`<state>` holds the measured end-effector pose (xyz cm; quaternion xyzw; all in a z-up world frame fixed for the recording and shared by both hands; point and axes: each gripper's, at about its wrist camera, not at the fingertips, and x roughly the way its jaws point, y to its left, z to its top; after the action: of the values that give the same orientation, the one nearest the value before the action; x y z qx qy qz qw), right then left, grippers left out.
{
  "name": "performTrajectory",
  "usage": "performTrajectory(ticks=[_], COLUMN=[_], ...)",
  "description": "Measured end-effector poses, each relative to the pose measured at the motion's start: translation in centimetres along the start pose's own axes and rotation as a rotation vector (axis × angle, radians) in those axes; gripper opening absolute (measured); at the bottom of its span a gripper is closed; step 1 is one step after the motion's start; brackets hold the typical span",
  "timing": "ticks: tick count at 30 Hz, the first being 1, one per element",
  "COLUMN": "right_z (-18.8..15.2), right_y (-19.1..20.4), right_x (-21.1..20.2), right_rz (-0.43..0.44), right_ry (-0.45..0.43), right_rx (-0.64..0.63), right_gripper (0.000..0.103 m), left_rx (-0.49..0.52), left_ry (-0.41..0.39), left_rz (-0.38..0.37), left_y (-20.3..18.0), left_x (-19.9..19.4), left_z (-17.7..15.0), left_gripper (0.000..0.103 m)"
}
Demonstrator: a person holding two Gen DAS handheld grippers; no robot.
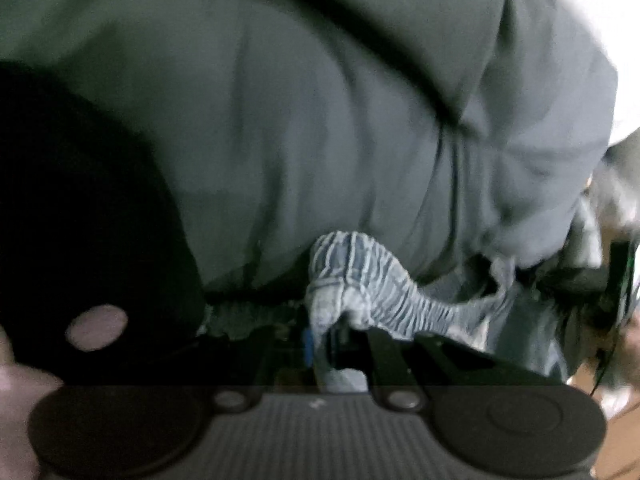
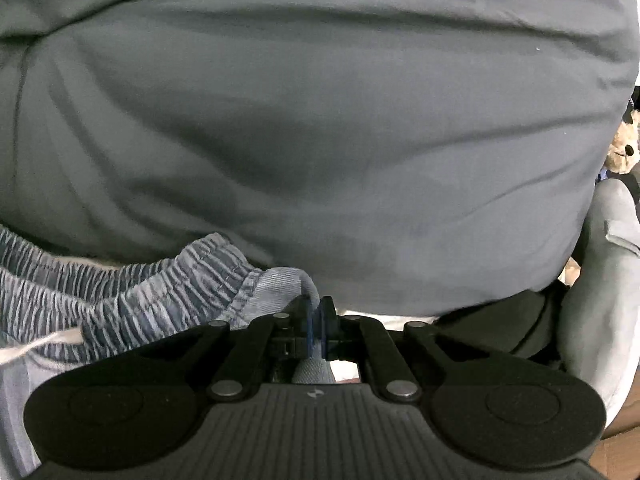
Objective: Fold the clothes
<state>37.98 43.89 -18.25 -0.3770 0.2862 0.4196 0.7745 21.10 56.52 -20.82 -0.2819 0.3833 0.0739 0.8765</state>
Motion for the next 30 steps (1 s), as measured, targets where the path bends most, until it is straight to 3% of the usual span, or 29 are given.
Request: performTrajectory(ticks=[5,6,8,10,15,17,20,25,27,30], right_z=[-0.7,-0.9,-1.4,-2.1,-2.8,-3.7,-5.5,-9.7,-11.4,-14.1], right_y=[-0.5,-0.9,-1.1,-1.3,-2.0,-2.5,-3.5,-6.1,-7.7,-9.4], right_x=[2.9,2.5,1.5,0.0,-4.0,-6.0,-7.2,-7.8,-7.5,-7.5], right_rz=[-0.042,-0.028,-0.020,-0.013,0.038,0.076,0.109,0.141,0.151,0.166], right_ry=[0.123,0.116,0.089,0.062,-0.022,-0.048,-0.057,-0.038,-0.030,-0.018], right_rx=[0.055,0.083,0.084,0.066,0.130,0.152,0.161,0.218,0.249,0.298], right_gripper=[0.006,0.007,0.024,0.027,0.029,0.029,0.029,0.030,0.030,0.030], left_rx=[0.074,0.089,0.107,0.114,0.131,0.151,0.179,0.256,0.281,0.312], left_ry=[0.123,0.145,0.163,0.164,0.073,0.056,0.074,0.116,0.151,0.243], left_rz=[0.088,0.106,0.100,0.106,0.144,0.108,0.036,0.009,0.007,0.076], left_y=[-0.8,-1.0,-1.6,-2.0,-2.7,-3.9,-5.3,-7.5,-7.7,-7.3], left_x=[2.6,3.0,2.2,1.3,-1.3,-1.8,-1.5,-0.1,0.7,3.4], left_z=[-0.7,-0.8,-0.7,-0.4,1.1,1.2,1.0,0.3,-0.1,-0.9], left_gripper=[0.018,0.021,0.025,0.026,0.026,0.026,0.026,0.026,0.026,0.020])
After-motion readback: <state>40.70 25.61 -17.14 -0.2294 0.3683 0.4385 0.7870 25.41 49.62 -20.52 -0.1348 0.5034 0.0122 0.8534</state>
